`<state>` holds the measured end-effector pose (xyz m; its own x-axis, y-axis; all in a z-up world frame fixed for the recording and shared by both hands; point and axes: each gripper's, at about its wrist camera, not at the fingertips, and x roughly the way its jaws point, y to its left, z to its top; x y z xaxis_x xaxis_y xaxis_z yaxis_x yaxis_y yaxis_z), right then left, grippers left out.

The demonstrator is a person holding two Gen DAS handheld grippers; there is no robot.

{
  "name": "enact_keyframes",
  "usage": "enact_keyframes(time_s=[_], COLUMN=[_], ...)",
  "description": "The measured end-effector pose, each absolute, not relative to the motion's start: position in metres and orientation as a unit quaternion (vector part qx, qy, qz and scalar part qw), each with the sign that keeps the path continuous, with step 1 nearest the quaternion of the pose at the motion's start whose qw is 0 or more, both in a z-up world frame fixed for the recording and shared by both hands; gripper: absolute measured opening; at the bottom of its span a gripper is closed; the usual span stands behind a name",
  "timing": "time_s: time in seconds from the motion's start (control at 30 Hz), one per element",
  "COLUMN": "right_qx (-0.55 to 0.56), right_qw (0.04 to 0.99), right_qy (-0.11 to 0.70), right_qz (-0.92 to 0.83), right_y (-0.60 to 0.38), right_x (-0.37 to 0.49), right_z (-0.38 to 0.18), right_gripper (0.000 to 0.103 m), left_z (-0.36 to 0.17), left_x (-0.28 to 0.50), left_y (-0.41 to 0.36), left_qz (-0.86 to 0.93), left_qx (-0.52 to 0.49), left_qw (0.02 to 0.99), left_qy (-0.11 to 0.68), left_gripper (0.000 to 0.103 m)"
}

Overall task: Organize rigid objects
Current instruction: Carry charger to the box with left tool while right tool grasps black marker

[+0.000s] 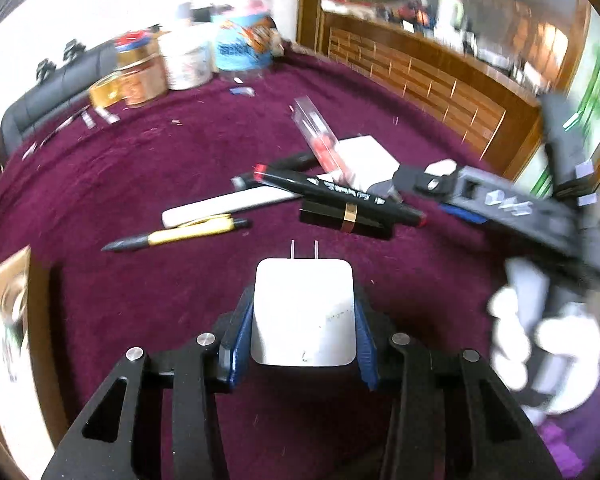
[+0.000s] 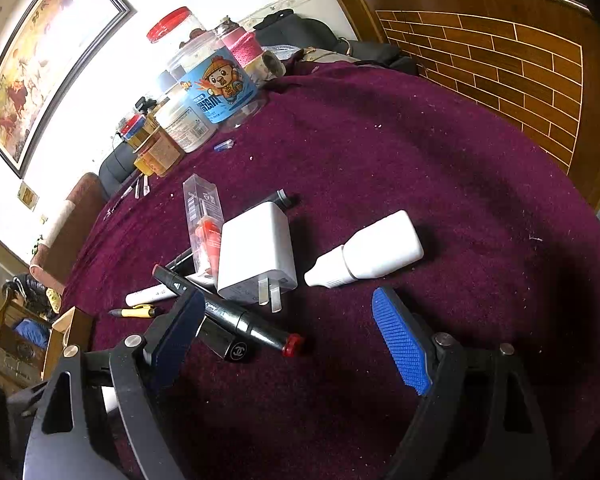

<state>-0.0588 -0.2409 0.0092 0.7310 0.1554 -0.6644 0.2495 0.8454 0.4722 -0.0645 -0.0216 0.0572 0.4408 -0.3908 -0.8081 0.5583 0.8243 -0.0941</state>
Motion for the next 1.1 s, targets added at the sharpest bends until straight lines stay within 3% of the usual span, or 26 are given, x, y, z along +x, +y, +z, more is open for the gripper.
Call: enact_keyframes(time_s=[0.27,0.47,0.83,0.93,1.0,1.07,1.1], right_qx=[0.261,0.172,-0.203,-0.245,-0.248,-0.234,-0.216], right_qw=[0.89,0.895,0.866,0.848,0.837,0.827,0.83], right_qy=[0.372,0.41,0.427,0.431,0.447,0.469,0.471], right_qz=[-0.034,0.038,0.164,0.187,0.198,0.202,0.205], right_y=[-0.237,-0.197,-0.055,-0.039,-0.033,-0.028,-0.027], right_x=[-0.056,-0.086,-0.17,-0.165,-0.154,-0.139,-0.132], right_z=[0.01,0.031,0.036,0.026,0.019,0.014,0.015], right_gripper=[0.087,0.084,0.084,0.083,0.076,0.046,0.043], left_z=[0.11,0.121,0.087,0.085,0.087,0.089,0.09], left_x=[-0.114,-0.127,-0.13,-0.136,-0.142,-0.149,-0.152], left_y=[0.098,0.167,0.218,0.228,0.236,0.245,0.248], left_qz=[-0.257,-0.21,-0.182,-0.169,-0.157,-0.147,-0.144], left_qx=[-0.037,-0.086,-0.157,-0.16,-0.164,-0.166,-0.167], left_qw=[0.878,0.898,0.891,0.893,0.895,0.901,0.903], left_qy=[0.401,0.378,0.385,0.385,0.384,0.373,0.368], left_gripper=[0.039,0.039,0.039,0.039,0.039,0.039,0.039])
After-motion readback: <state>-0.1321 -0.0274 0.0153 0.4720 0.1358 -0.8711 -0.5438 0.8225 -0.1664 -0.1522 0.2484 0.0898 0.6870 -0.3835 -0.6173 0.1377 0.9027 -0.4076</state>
